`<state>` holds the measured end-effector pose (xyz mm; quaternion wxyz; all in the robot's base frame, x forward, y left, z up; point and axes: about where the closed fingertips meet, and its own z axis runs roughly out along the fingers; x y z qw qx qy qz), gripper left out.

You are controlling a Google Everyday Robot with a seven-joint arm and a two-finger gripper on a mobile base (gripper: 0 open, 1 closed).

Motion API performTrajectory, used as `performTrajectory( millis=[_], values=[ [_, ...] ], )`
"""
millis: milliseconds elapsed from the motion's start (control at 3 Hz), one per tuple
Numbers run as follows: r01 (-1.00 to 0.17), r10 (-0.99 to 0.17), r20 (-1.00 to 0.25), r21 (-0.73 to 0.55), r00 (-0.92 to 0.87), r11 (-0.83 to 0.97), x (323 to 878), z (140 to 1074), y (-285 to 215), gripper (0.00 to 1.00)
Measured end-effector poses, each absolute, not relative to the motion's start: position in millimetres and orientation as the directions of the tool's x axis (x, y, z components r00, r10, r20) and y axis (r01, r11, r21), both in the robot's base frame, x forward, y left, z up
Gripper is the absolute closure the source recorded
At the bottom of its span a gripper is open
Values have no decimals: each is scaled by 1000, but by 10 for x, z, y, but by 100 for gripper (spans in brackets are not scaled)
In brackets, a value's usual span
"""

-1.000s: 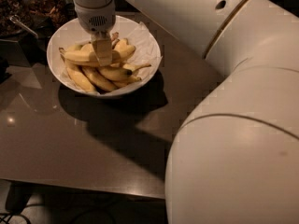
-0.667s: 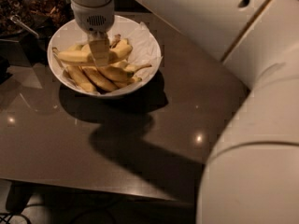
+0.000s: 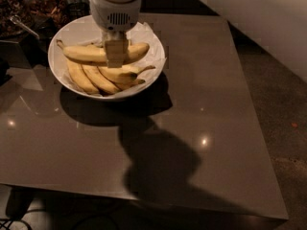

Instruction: Pick banana from white bowl

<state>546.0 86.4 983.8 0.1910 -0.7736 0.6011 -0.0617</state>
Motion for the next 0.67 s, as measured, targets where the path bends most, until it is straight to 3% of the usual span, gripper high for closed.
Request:
performTrajectory(
  millis=[333,667],
  values=[
    [-907,-943,-185,-376,275,-191,4918,9947,680,100],
    [-907,-943,-186,-375,275,-191,4896,9947,672,100]
  ],
)
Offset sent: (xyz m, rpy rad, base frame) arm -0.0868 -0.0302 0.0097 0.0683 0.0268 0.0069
